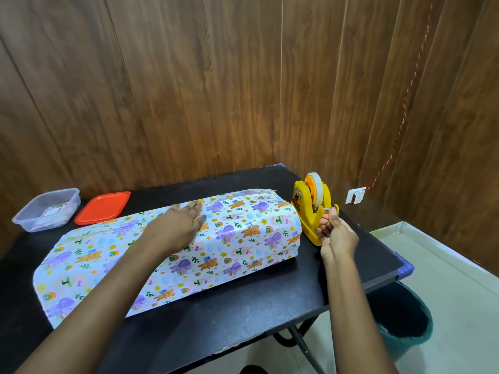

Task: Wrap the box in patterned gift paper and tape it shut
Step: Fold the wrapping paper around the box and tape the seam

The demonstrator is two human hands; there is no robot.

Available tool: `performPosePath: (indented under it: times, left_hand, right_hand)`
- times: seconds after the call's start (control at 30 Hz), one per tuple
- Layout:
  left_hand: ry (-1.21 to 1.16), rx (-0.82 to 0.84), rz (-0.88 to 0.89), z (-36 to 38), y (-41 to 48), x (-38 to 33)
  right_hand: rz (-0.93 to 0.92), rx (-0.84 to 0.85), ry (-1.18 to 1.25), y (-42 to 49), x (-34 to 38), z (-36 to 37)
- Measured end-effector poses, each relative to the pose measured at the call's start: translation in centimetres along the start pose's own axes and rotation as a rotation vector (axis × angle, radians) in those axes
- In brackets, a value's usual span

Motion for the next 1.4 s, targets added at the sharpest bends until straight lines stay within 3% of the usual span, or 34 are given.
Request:
performPosePath:
  times: [0.2, 0.3, 0.43, 0.5, 0.7, 0.83, 0.93, 1.13, 1.4]
  left_hand:
    - [0.069, -0.084, -0.006, -0.7, 1.0, -1.3]
    - [0.03, -0.147, 0.077, -1.1, 1.4, -2.0]
    - [-0.094, -0.077, 0.139, -0.7, 1.7, -2.5]
    - [-0.054, -0.055, 0.13, -0.9, 1.9, -2.7]
    - [0.125, -0.045, 0.096, -0.9, 2.9, -3.3]
    - [0.113, -0.062, 0.099, -0.8, 3.2, -2.9]
    - [0.109, -0.083, 0.095, -0.7, 3.3, -2.9]
    - [0.064, -0.185, 0.088, -1.2, 2.9, -2.5]
    - [-0.146, -0.072, 0.115, -0.9, 2.8, -1.7]
  right_hand:
    - [0.051, 0.017, 0.082, 0.0, -0.4, 0.5]
    - [0.098, 0.011, 0.141, -0.3, -0.9, 0.7]
    - [0.214, -0.007, 0.196, -0.8, -2.5, -0.7]
    - [0.176, 0.061, 0.067, -2.1, -1.9, -0.1]
    - [-0.147, 0.367, -0.66, -8.5, 2.8, 9.5]
    - [0.013, 0.491, -1.108, -8.4, -2.5, 16.0]
    - [0.011, 0.442, -1.376, -7.5, -5.4, 18.5]
    - [0.044, 0.384, -1.606, -6.8, -7.0, 20.5]
    - [0.122, 0.332, -1.647, -7.3, -7.5, 20.6]
Point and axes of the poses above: each hand's wrist, its own y-axis towards the middle knuckle, its own z-axis out of the palm, x = y × z, the point moved 8 cm from there along y, towards the middle knuckle, and after that the axes turned 14 degrees about z, right-handed, at the moved point
